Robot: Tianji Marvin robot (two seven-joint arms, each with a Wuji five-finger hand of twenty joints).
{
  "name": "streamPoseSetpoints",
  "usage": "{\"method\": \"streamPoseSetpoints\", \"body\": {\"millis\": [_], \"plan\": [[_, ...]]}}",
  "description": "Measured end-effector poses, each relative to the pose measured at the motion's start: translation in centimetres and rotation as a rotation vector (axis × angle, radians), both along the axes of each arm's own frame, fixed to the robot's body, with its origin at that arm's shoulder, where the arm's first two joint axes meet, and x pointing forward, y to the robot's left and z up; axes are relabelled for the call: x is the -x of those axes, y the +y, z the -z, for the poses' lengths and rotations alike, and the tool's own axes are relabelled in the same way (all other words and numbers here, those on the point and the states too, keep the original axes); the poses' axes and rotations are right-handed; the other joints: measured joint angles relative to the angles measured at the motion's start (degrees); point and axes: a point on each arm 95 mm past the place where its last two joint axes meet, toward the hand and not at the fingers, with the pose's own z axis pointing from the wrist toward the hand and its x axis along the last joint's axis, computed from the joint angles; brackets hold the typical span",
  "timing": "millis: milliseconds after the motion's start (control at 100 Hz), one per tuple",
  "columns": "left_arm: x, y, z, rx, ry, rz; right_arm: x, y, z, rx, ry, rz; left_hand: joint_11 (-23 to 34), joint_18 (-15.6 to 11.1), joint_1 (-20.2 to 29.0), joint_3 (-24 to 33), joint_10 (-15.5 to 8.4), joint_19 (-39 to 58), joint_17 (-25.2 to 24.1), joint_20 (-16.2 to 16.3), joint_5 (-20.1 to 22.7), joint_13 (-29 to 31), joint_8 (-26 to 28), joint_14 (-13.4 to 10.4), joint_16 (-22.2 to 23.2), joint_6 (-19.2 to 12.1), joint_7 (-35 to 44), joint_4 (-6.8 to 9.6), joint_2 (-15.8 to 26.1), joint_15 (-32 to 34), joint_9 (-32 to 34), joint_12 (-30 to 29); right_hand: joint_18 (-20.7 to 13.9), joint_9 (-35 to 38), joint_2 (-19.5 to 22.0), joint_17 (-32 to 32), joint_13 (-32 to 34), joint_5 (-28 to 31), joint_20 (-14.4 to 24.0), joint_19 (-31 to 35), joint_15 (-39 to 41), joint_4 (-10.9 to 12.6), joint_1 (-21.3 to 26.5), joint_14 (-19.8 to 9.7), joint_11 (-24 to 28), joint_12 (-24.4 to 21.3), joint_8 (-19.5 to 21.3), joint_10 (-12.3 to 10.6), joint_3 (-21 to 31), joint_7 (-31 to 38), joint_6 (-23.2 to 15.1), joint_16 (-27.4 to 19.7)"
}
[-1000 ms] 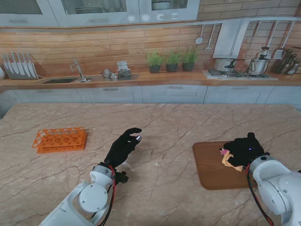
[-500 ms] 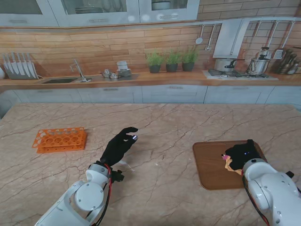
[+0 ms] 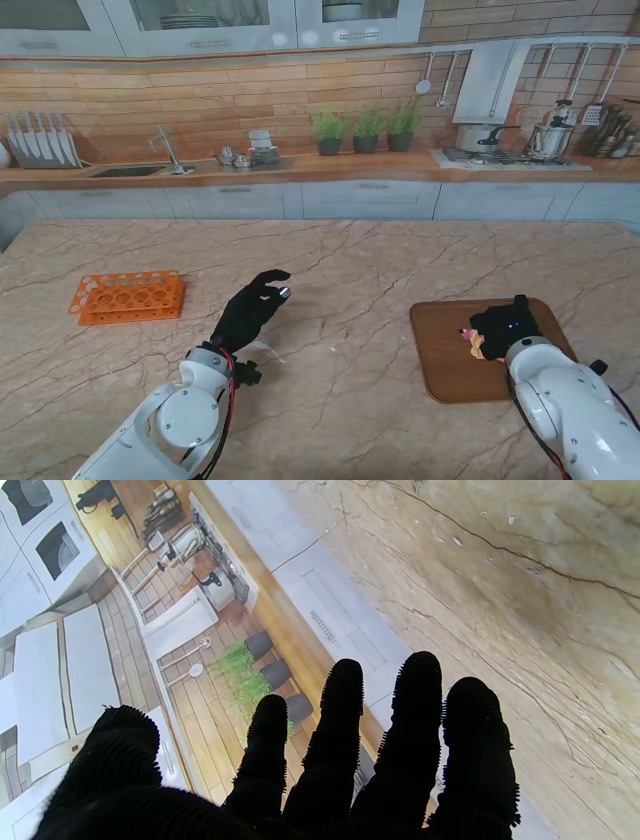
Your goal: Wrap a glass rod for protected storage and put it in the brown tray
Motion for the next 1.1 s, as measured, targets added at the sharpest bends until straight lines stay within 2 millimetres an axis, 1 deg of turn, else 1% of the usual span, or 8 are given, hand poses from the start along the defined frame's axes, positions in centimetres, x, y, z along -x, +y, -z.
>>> {"method": "streamPoseSetpoints", "body": {"millis": [50,100,170,350,640,840,940,1100], "plan": [[0.0,0.1,0.0,-0.001,-0.001,-0.001,0.0,-0.1,0.1,0.008,0.016,0.020,0.00,0.00,0.03,0.00,0.00,0.00,0.00,0.00,0.00,0.00,0.02,0.00,0.00,0.00,0.00,0.00,0.00,0.00,0.00,0.00,-0.01,-2.45,-0.38,-0.46,-1.26,-2.02,-0.24,0.00,-0.60,0.09,-1.96,-0.56,-0.12,0.00,1.64,-0.13,1.24,-0.82,2.40,-0.08],[0.0,0.2,0.0,-0.002,-0.003,-0.003,0.0,-0.2,0.0,0.015,0.031,0.039,0.00,0.00,0.27,0.00,0.00,0.00,0.00,0.00,0.00,0.00,0.02,0.00,0.00,0.00,0.00,0.00,0.00,0.00,0.00,0.00,-0.04,-4.57,-0.38,-0.62,-2.87,-2.89,-0.48,0.00,-0.69,3.01,-3.71,-0.86,-0.36,0.00,5.59,-0.18,2.45,-2.96,4.22,-0.61],[0.0,0.3,0.0,-0.003,-0.007,-0.006,0.1,-0.3,-0.1,0.022,0.035,0.051,0.00,0.00,0.27,0.00,0.00,0.00,0.01,0.00,0.00,0.00,0.02,0.00,0.00,0.00,0.00,0.00,0.00,0.00,0.00,0.00,-0.13,-7.78,-0.38,-1.25,-4.53,-4.84,-0.49,0.00,-1.91,4.20,-5.14,-1.24,-0.59,-0.04,8.17,-0.55,2.51,-6.78,4.44,-1.07],[0.0,0.4,-0.1,-0.002,-0.009,-0.006,0.6,-0.6,-0.3,0.025,0.025,0.065,0.00,0.00,0.28,0.00,0.00,0.00,0.02,0.00,0.00,0.00,0.02,0.00,0.00,0.00,0.00,0.00,0.00,0.00,0.00,0.00,-0.75,-12.39,-2.65,-1.85,-6.83,-10.44,-0.50,0.00,-3.27,4.20,-6.01,-1.54,-1.54,-0.13,7.43,-0.72,0.35,-11.92,4.90,-1.38],[-0.2,0.5,0.0,-0.003,-0.016,-0.004,1.5,-1.0,-1.1,0.024,-0.058,0.052,0.00,0.00,0.35,0.00,0.00,0.00,0.02,0.00,0.00,0.00,0.04,0.00,0.00,0.00,0.00,0.00,0.00,0.00,0.00,0.00,-0.76,-13.51,-2.65,-1.85,-6.96,-11.08,-0.50,0.00,-3.34,4.20,-6.12,-1.59,-1.52,-0.14,7.47,-0.74,-0.88,-11.93,5.14,-1.40],[-0.7,1.2,-0.1,-0.024,-0.005,-0.003,2.8,-0.8,-2.9,-0.014,-0.124,0.010,-0.54,-0.26,1.65,-0.01,0.00,-0.45,-1.58,-0.71,0.01,-0.44,0.04,-0.13,-0.01,0.00,0.00,0.00,-3.95,-1.49,-0.68,-0.20,-0.78,-14.52,-2.63,-2.55,-7.93,-12.70,-0.50,0.00,-3.74,4.20,-6.12,-1.59,-1.51,-0.15,7.78,-1.26,-1.42,-11.94,5.15,-1.69],[-0.9,1.8,-0.4,-0.056,0.005,0.025,3.4,-0.4,-3.8,-0.077,-0.131,-0.005,-2.86,-1.05,2.36,0.01,-0.01,-3.63,-3.88,-2.89,0.03,-2.73,0.04,-1.08,-0.76,0.01,0.00,0.00,-4.90,-4.86,-3.39,-1.47,-0.80,-14.59,-2.55,-3.16,-8.23,-14.46,-0.51,0.00,-4.08,4.20,-6.21,-1.61,-2.28,-0.70,7.78,-1.40,-2.29,-12.18,4.38,-2.04],[-1.3,3.1,-1.1,-0.117,0.013,0.067,4.4,0.4,-4.8,-0.162,-0.189,-0.060,-6.62,-2.55,4.55,-0.84,-0.11,-9.26,-8.16,-7.07,2.79,-7.04,0.04,-3.14,-3.07,0.84,-0.59,0.00,-7.28,-11.69,-6.77,-3.61,-0.80,-15.90,-2.51,-3.30,-9.74,-15.55,-0.51,-1.40,-5.26,4.20,-6.19,-1.61,-3.53,-1.38,7.90,-1.42,-4.77,-12.30,-3.50,-2.08]]}}
